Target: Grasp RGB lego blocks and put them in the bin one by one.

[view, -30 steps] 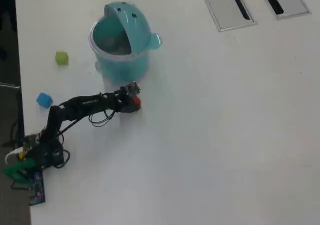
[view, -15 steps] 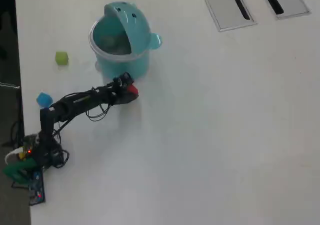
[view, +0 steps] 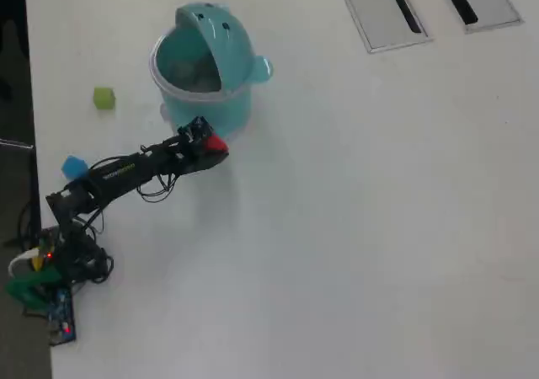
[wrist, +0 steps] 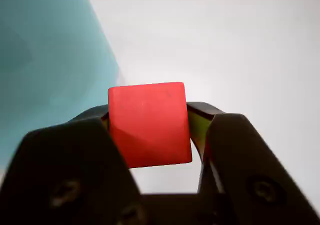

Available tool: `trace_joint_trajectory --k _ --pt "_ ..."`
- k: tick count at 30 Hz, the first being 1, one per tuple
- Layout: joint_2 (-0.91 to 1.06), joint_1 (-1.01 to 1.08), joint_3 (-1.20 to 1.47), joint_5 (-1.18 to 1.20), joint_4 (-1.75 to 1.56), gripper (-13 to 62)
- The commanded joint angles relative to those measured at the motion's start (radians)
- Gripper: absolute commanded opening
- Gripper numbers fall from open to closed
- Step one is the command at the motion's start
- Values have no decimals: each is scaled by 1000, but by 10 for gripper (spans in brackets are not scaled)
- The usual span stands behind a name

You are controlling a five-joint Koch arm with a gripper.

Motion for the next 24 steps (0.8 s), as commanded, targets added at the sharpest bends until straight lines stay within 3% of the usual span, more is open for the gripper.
trace_joint_trajectory --k 1,16,18,24 --pt "66 -12 -98 -12 -38 164" --pt "233 -72 -264 49 46 163" --pt "261 -192 -368 81 103 163" --pt "238 -281 -469 84 124 133"
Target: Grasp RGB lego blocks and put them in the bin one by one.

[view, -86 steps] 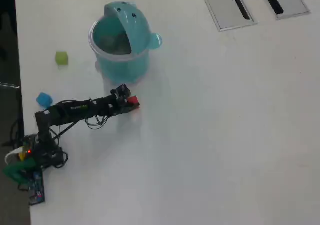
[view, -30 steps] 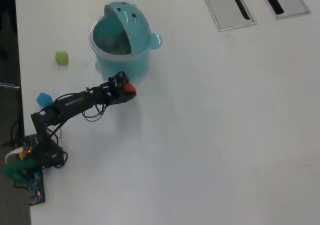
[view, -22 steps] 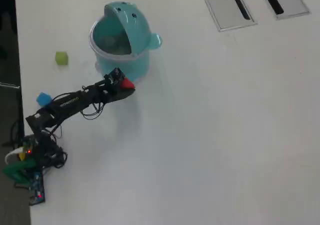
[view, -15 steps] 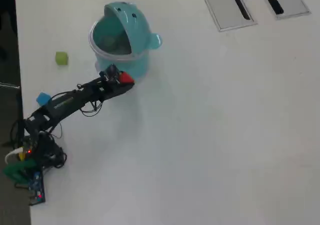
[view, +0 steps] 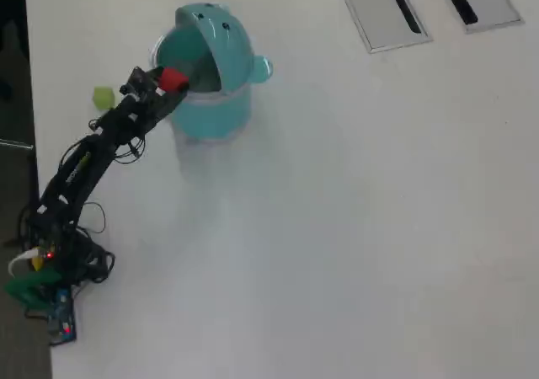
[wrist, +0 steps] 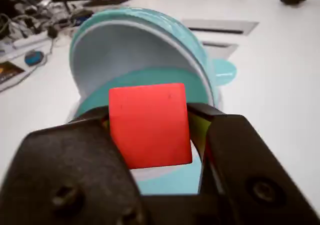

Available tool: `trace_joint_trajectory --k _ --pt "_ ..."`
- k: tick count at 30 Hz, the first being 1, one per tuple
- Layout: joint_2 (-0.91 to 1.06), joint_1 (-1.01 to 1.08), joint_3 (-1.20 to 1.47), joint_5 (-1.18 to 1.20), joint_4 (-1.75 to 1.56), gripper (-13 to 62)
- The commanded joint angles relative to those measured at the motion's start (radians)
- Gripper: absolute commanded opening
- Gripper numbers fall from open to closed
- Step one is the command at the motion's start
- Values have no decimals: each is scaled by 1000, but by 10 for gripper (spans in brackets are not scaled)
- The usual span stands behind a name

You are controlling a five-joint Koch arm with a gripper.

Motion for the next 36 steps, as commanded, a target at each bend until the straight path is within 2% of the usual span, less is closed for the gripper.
trace_joint_trajectory --k 1,6,12,13,18,27,32,36 --pt "14 -17 -130 -3 -9 133" --pt "-149 -98 -364 -5 54 123" --pt "-301 -176 -523 -37 74 122" --pt "-345 -193 -572 -40 83 100" --pt "-517 -204 -753 -80 103 100" --pt "-710 -130 -916 -112 87 103" --pt "-741 -97 -916 -123 58 106" --pt "-759 -80 -916 -143 57 154"
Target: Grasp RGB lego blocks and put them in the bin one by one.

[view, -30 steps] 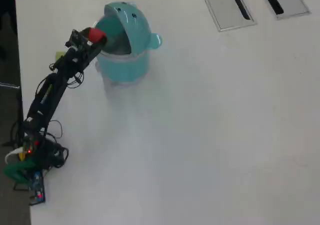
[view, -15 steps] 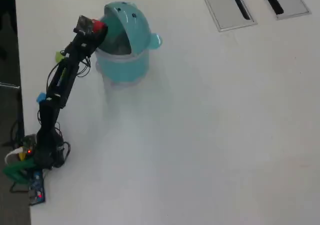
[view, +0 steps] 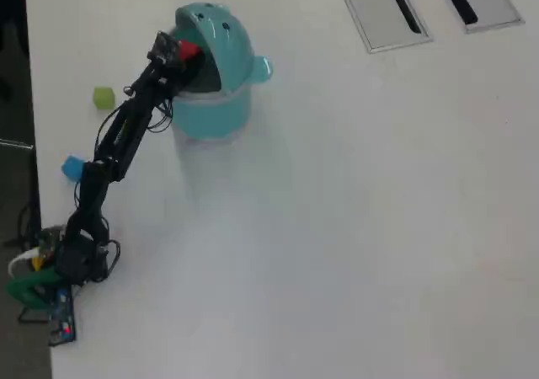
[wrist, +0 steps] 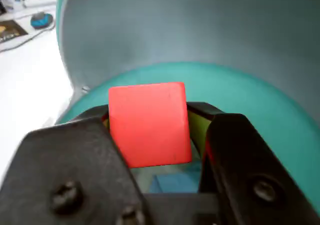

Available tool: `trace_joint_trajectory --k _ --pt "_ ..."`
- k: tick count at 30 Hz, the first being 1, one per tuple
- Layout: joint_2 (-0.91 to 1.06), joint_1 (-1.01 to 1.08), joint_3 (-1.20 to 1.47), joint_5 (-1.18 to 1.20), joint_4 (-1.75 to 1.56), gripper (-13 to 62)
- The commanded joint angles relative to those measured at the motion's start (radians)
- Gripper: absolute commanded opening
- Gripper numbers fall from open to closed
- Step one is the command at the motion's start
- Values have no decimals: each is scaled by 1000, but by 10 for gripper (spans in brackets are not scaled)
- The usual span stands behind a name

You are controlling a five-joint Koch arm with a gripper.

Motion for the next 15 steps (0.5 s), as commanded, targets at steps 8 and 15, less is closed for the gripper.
trace_joint_trajectory --k 8,15 --pt "23 29 -81 -14 -49 236" --pt "71 32 -81 -14 -21 271"
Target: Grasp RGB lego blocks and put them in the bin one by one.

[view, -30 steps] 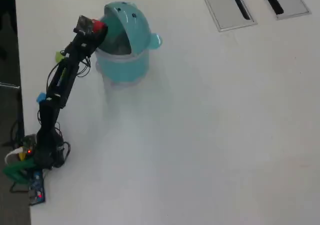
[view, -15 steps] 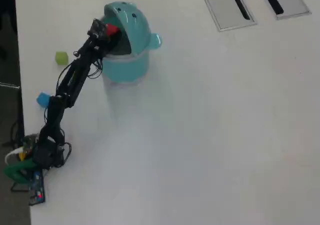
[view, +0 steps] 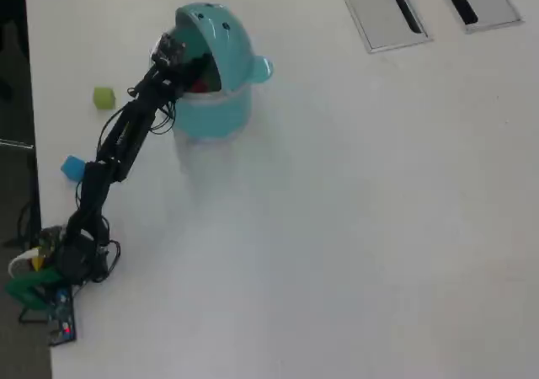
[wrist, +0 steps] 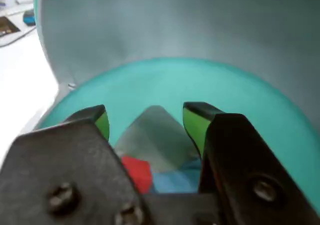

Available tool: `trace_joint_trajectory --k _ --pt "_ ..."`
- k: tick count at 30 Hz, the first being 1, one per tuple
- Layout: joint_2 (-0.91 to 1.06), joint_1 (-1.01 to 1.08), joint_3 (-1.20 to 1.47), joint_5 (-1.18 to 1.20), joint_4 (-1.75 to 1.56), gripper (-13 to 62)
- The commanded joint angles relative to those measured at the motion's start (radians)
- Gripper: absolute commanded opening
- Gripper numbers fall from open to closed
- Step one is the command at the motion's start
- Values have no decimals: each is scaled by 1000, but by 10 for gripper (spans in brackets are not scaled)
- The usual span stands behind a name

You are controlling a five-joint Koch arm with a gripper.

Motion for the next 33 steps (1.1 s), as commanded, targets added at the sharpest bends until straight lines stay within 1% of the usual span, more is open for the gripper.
trace_joint_trajectory --k 1,8,12,14,26,29,33 --pt "84 15 -78 -12 -17 271" --pt "161 8 -78 -9 38 271" --pt "216 3 -77 -6 104 273" --pt "247 -2 -71 -8 146 293" --pt "391 -58 -58 -8 362 294" --pt "431 -77 -34 -20 419 294" --pt "512 -92 63 -31 439 294"
